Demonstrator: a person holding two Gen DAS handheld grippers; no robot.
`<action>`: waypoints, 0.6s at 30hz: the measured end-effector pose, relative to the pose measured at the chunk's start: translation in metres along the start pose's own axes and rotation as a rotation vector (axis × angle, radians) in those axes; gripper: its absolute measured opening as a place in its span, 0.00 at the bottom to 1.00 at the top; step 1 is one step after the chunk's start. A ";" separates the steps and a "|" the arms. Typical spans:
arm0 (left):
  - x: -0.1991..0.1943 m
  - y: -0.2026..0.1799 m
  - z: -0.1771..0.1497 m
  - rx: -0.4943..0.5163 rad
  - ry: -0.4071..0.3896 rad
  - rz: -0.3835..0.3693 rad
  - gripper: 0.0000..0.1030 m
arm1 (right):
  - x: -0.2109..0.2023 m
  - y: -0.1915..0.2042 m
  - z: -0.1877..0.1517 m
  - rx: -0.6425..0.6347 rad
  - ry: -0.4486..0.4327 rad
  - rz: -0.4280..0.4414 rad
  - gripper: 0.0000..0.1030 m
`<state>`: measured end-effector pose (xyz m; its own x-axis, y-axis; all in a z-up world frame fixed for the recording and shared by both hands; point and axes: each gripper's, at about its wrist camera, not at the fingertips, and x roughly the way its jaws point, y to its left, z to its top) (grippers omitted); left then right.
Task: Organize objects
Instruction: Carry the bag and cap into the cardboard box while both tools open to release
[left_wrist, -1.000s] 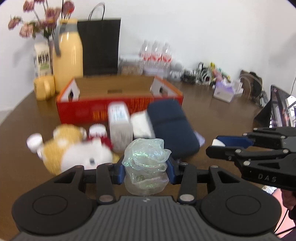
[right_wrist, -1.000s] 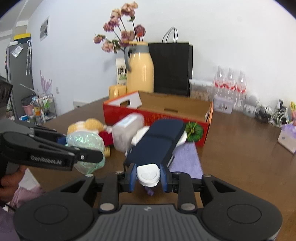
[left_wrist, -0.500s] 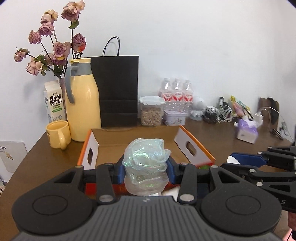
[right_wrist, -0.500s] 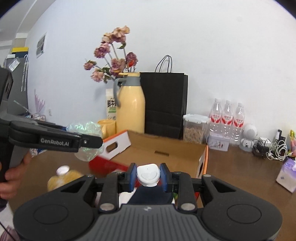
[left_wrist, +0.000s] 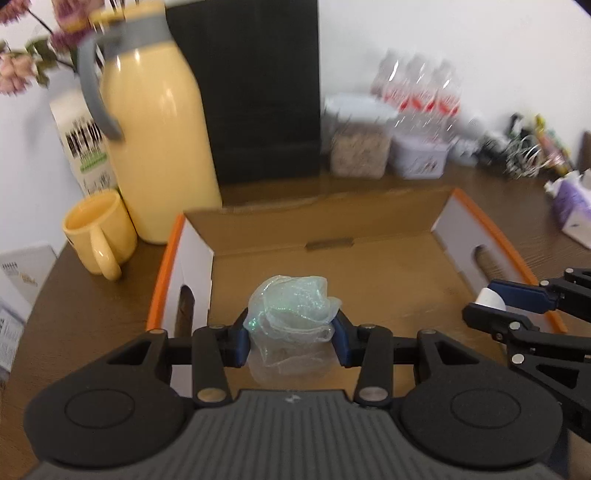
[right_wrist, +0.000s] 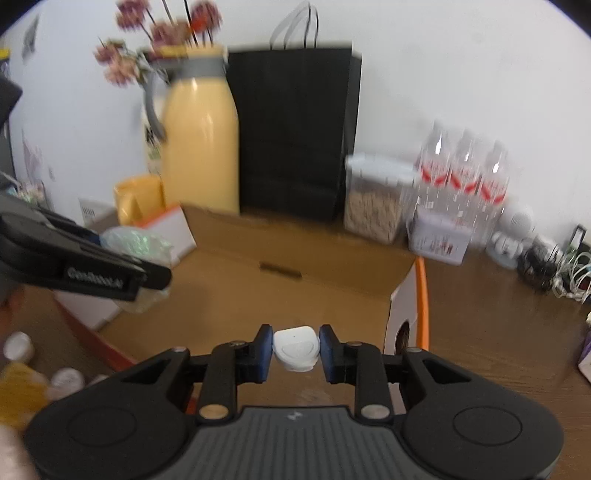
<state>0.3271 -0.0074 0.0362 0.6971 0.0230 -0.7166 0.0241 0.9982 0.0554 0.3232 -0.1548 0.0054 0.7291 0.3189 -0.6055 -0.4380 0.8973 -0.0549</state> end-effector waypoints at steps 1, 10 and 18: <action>0.008 0.001 0.000 0.000 0.024 0.010 0.42 | 0.009 -0.001 0.000 -0.001 0.023 0.000 0.25; 0.047 0.000 -0.004 0.028 0.151 0.047 0.46 | 0.050 -0.004 -0.005 0.001 0.150 0.015 0.25; 0.025 0.000 -0.003 0.028 0.051 0.036 0.95 | 0.035 -0.006 -0.007 0.024 0.121 0.007 0.58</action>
<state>0.3422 -0.0070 0.0165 0.6602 0.0629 -0.7485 0.0198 0.9947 0.1010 0.3479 -0.1514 -0.0214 0.6565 0.2871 -0.6976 -0.4292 0.9026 -0.0325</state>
